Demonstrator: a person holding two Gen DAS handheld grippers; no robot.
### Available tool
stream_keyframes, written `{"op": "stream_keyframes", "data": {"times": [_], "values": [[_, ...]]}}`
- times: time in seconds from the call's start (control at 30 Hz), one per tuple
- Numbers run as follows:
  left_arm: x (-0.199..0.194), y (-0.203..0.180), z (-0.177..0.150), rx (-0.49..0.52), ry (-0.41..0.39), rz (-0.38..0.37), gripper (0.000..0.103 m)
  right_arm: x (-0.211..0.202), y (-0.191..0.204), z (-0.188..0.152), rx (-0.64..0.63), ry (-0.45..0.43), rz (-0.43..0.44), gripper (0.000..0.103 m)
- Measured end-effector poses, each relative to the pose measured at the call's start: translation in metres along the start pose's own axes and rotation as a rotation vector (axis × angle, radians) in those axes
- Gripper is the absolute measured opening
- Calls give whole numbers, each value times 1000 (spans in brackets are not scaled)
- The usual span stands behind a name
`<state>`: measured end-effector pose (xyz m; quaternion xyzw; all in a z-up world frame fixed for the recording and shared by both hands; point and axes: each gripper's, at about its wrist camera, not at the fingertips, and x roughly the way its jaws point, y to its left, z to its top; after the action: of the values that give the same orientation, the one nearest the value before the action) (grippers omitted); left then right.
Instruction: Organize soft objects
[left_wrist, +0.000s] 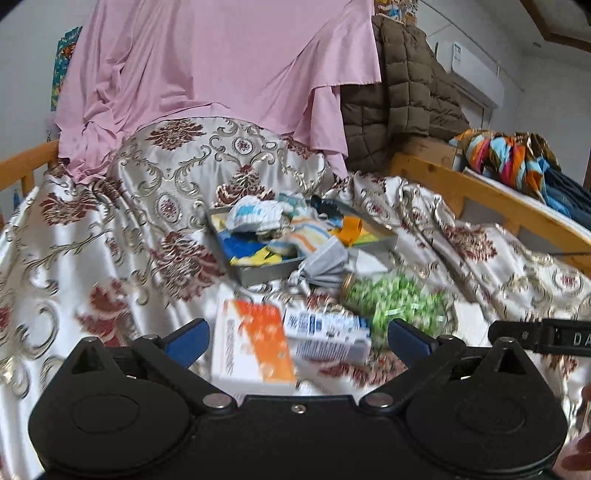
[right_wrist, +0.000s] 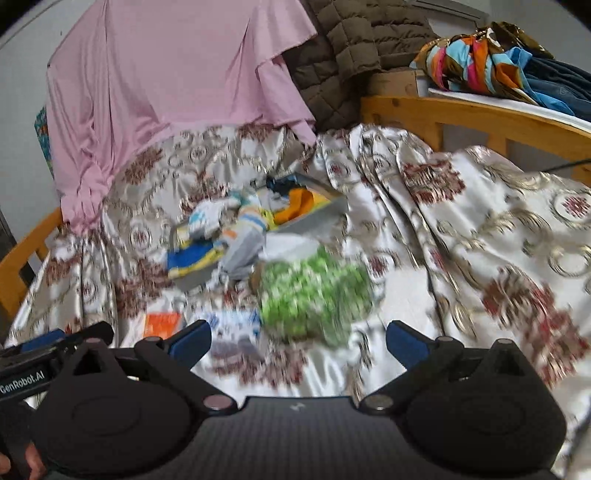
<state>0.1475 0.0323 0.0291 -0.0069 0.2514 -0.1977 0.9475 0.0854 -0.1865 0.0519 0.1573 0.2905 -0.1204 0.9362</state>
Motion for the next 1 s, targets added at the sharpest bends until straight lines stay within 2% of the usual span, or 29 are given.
{"op": "stream_keyframes", "data": {"times": [0.17, 0.4, 0.67, 1.0], "values": [[-12, 1, -12, 27, 1, 15, 102, -7, 4, -15, -19, 28, -24, 103], [-10, 2, -23, 16, -37, 10, 102, -6, 10, -25, -59, 5, -55, 103], [1, 14, -29, -29, -6, 7, 102, 4, 15, -30, -121, -10, -96, 103], [8, 23, -30, -50, 5, 48, 102, 13, 14, -30, -137, -13, -89, 103]]}}
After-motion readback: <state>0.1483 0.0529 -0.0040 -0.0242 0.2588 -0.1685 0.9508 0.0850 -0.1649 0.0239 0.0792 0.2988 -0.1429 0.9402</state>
